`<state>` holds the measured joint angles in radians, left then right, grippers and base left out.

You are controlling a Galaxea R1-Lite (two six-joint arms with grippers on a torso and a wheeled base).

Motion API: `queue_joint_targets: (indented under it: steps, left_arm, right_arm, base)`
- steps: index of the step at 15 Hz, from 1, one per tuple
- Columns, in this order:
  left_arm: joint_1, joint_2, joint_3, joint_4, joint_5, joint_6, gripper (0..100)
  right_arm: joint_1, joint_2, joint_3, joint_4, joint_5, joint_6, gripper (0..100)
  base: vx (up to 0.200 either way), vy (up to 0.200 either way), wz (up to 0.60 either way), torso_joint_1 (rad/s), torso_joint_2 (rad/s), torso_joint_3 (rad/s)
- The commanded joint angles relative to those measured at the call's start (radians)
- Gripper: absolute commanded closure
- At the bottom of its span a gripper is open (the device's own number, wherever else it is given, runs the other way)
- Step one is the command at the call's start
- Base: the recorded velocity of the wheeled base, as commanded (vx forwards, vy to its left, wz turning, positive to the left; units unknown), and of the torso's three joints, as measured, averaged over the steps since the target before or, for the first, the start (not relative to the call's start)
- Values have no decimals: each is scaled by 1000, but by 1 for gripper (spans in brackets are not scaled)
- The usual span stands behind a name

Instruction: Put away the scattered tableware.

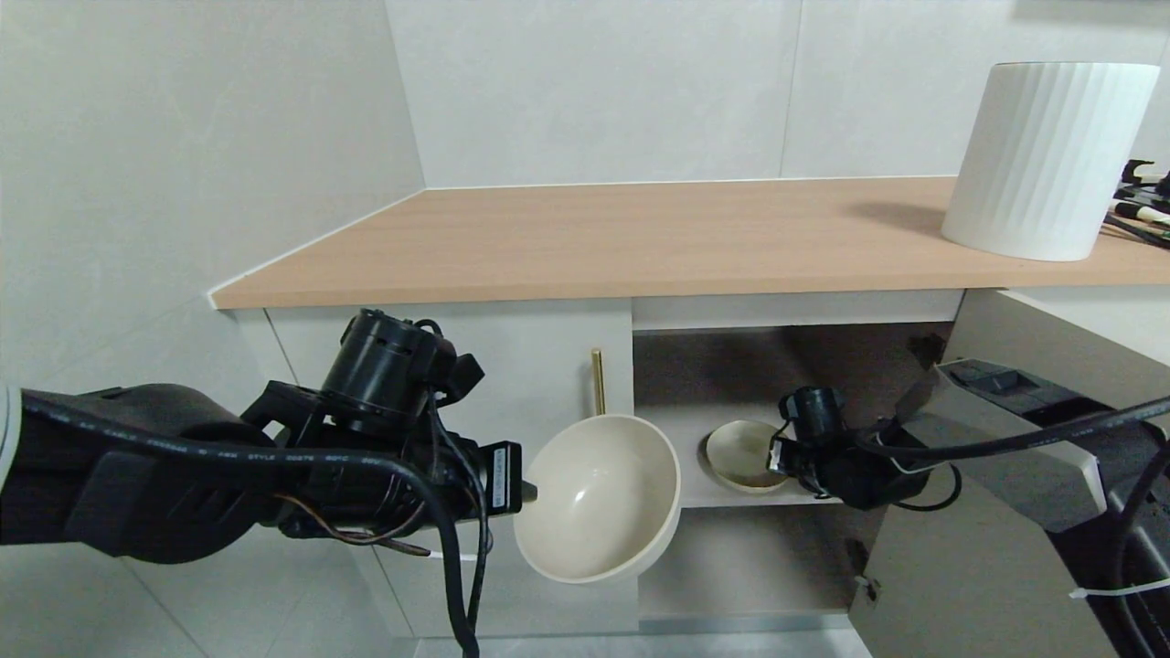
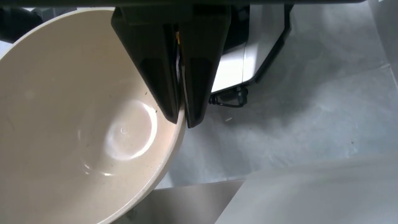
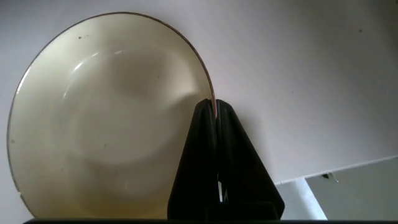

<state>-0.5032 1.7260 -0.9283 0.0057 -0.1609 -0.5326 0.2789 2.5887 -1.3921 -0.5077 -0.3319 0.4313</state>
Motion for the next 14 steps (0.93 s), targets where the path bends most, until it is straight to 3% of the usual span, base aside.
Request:
queue_joint_targets:
  steps: [1,8,9,14]
  left_arm:
    - [0,-2,-1,0,0,-1,100]
    - [0,-2,-1,0,7,-1,100]
    - [0,-2,-1,0,7,-1,100]
    - [0,1,-4,-1,7,-1,100]
  right_arm:
    - [2,8,-13,0,-1,1,100]
    - [0,11,-21,0,-7,1,100]
    - [0,11,-24,0,-7,1,0]
    - [-4,1,-21,0,-13,6,0]
  base:
    - [0,0,0,0,0,0]
    - [0,0,0,0,0,0]
    - [0,0,0,0,0,0]
    - [0,0,0,0,0,0]
